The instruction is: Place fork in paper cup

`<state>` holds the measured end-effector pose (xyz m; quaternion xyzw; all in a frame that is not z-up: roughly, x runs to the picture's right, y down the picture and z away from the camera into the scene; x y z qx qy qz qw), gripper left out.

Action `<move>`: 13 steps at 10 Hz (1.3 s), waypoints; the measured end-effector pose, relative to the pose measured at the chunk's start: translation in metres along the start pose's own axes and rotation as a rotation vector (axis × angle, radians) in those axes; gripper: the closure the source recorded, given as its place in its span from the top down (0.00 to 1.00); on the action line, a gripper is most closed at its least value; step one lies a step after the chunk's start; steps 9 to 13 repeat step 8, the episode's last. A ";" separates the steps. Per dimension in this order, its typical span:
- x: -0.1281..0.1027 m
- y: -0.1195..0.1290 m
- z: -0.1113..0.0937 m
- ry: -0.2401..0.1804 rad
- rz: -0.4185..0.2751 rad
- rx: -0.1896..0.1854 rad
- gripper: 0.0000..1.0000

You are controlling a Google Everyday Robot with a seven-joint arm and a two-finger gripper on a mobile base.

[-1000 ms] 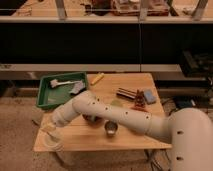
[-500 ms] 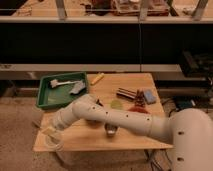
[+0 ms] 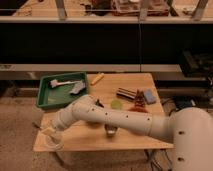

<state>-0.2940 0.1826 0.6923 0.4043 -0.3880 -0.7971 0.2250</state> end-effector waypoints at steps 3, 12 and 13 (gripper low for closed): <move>0.001 0.007 -0.003 0.012 0.026 -0.007 0.80; 0.003 0.022 -0.005 0.047 0.094 -0.030 0.80; 0.003 0.022 -0.005 0.047 0.094 -0.030 0.80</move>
